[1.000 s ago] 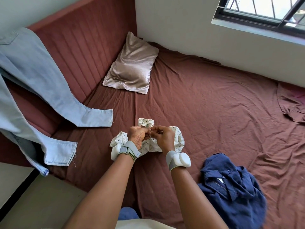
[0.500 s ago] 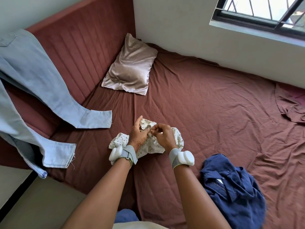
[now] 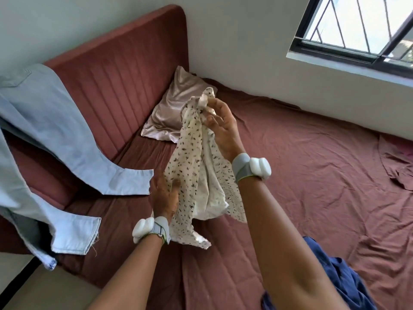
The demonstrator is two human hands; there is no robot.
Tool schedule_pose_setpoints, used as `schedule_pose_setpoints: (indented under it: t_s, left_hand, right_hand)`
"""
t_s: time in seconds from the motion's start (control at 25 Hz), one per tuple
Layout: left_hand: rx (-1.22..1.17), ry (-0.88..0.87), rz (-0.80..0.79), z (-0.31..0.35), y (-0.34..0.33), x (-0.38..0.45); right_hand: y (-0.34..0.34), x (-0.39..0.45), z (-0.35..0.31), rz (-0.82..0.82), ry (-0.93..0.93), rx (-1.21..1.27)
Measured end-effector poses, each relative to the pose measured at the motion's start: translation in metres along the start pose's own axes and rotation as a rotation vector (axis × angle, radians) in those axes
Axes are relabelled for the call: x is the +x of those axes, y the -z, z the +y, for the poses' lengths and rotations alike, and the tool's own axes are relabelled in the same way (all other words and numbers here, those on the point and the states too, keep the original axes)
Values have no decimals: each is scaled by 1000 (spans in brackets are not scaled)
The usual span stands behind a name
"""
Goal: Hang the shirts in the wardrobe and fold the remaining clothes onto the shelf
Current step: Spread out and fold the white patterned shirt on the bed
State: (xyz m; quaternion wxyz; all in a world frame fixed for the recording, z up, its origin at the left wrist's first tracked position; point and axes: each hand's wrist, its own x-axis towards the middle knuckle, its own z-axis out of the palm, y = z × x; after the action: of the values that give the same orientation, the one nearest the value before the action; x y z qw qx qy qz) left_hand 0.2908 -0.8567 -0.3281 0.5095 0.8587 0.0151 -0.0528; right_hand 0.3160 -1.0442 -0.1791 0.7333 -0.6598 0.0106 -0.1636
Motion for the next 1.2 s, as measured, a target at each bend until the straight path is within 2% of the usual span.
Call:
schedule_pose_setpoints:
  t_s: [0.08, 0.2, 0.36, 0.52, 0.6, 0.72, 0.84, 0.92, 1.0, 1.04, 1.08, 1.2]
  left_hand:
    - [177, 85, -33, -19, -2, 6]
    - [362, 268, -226, -74, -17, 1]
    - [397, 429, -487, -158, -65, -13]
    - [443, 510, -658, -209, -120, -23]
    - [553, 512, -717, -234, -147, -30]
    - [930, 427, -703, -259, -173, -45]
    - [1112, 278, -575, -272, -185, -54]
    - [1085, 199, -525, -287, -188, -57]
    - [976, 145, -547, -290, -184, -48]
    - [909, 153, -564, -288, -179, -42]
    - [832, 201, -562, -285, -175, -37]
    - [600, 319, -456, -264, -162, -34]
  right_hand:
    - [12, 7, 27, -9, -130, -132]
    - [36, -26, 118, 101, -403, -280]
    - [82, -120, 272, 209, -989, -547]
    - [114, -193, 348, 261, -1204, -750]
    - [127, -205, 375, 399, -1275, -782]
    - [136, -205, 401, 649, -1255, -671]
    - [138, -189, 423, 722, -1013, -760]
    - [135, -177, 435, 690, -1029, -929]
    - [136, -170, 432, 623, -1116, -1124]
    - [138, -170, 427, 586, -1091, -1184]
    - [140, -173, 423, 560, -1026, -1183]
    - [139, -193, 397, 634, -814, -916]
